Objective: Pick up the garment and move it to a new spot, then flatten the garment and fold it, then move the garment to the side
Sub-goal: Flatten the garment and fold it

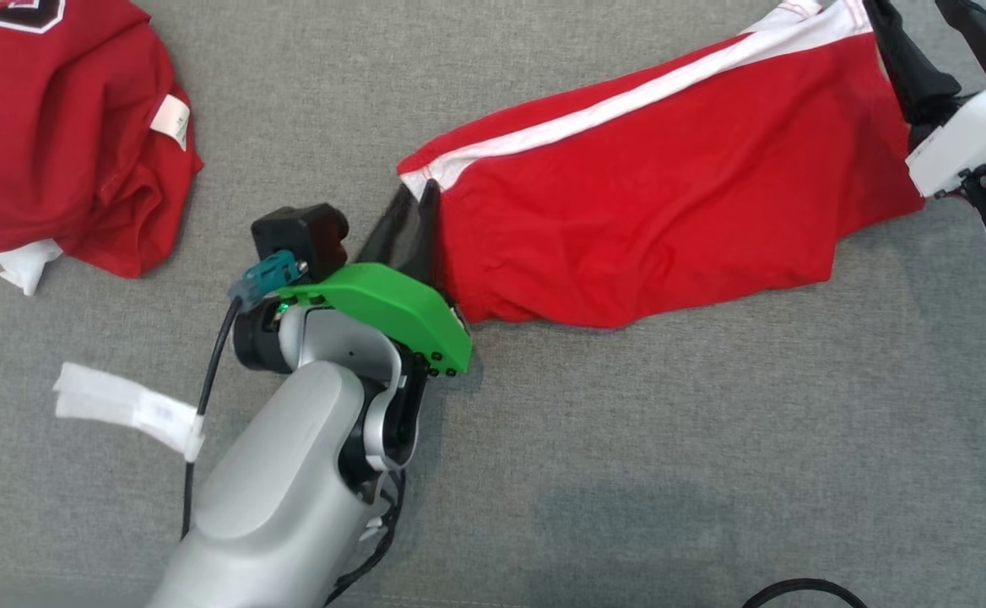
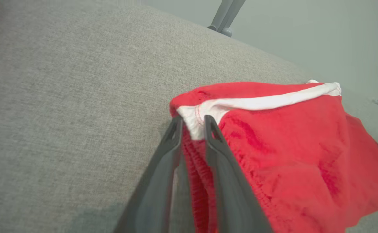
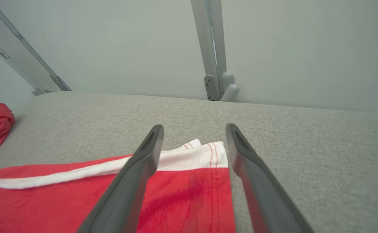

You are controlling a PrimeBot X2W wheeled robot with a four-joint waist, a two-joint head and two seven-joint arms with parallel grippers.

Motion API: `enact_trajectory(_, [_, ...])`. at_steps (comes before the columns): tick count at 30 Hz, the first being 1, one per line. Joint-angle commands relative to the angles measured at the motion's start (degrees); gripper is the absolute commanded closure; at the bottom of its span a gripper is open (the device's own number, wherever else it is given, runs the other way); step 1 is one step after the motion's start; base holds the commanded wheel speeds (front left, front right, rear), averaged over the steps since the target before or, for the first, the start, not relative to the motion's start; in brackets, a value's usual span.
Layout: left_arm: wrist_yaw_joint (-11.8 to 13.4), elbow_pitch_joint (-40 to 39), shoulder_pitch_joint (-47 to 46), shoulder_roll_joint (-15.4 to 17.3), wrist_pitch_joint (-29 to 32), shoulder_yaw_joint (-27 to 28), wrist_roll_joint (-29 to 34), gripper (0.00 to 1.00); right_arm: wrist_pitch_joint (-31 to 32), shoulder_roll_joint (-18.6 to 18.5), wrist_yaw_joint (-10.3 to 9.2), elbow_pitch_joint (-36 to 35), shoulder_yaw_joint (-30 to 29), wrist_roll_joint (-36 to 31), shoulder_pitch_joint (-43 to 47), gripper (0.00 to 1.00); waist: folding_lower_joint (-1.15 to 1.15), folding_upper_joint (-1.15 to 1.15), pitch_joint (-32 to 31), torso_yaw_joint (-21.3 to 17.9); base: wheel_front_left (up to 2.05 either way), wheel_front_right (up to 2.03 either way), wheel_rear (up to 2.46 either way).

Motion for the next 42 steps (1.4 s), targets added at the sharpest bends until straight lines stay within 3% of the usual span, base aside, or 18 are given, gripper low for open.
enact_trajectory(1, [0.54,-0.91,0.89,1.13,-0.99,-0.17,1.47,0.0,-1.88,-0.37,-0.06,-0.56,-0.12,-0.51,1.32,0.0,0.0,0.0,-1.1,-0.97,0.0,0.0,0.0])
enact_trajectory(5, [2.35,-4.82,4.44,3.61,-5.55,-0.94,5.09,0.0,-6.42,-0.47,-0.06,-0.36,-0.97,-3.48,4.86,0.0,0.0,0.0,-3.02,-2.21,0.0,0.0,0.0])
enact_trajectory(12, [3.04,-9.49,8.84,6.92,-12.13,-1.85,10.44,0.0,-2.0,0.84,-0.06,2.08,-2.44,-5.31,7.73,0.0,0.0,0.0,-3.43,-2.01,0.0,0.0,0.0])
enact_trajectory(19, [0.76,-11.28,12.47,5.02,-13.84,-1.31,12.85,0.0,6.48,3.98,-0.06,6.76,-4.5,-7.57,4.28,0.0,0.0,0.0,-1.18,0.34,0.0,0.0,0.0])
enact_trajectory(27, [-2.56,-10.0,14.04,0.11,-13.84,0.95,16.18,0.0,14.46,5.85,-0.07,14.87,-6.54,-10.96,1.51,0.0,0.0,0.0,-0.74,3.91,0.0,0.0,0.0])
enact_trajectory(30, [-4.08,-9.41,14.59,-0.94,-13.84,1.97,17.03,0.0,18.24,6.72,0.0,13.5,-6.27,-7.92,2.7,0.0,0.0,0.0,-1.34,5.11,0.0,0.0,0.0])
enact_trajectory(35, [-5.74,-8.12,15.72,-1.98,-13.85,3.41,18.54,0.0,23.55,5.0,-0.01,10.01,-4.97,-4.35,4.8,0.0,0.0,0.0,-2.53,6.06,0.0,0.0,0.0])
enact_trajectory(36, [-5.99,-7.86,15.98,-2.05,-13.85,3.66,18.76,0.0,24.33,4.6,-0.01,9.55,-4.57,-4.13,5.25,0.55,0.0,0.0,-2.86,6.08,0.0,0.0,0.0])
enact_trajectory(37, [-6.13,-7.69,16.34,-2.07,-13.86,3.96,19.0,0.0,24.99,4.27,-0.01,9.25,-4.16,-4.09,5.58,1.0,0.0,0.0,-3.19,5.99,0.0,0.0,0.0])
enact_trajectory(42, [-7.08,-6.59,18.28,-2.34,-13.85,5.31,19.65,0.0,26.41,4.65,-0.03,8.87,-5.18,-2.57,6.97,1.0,0.0,0.0,-5.57,3.72,0.0,0.0,0.0])
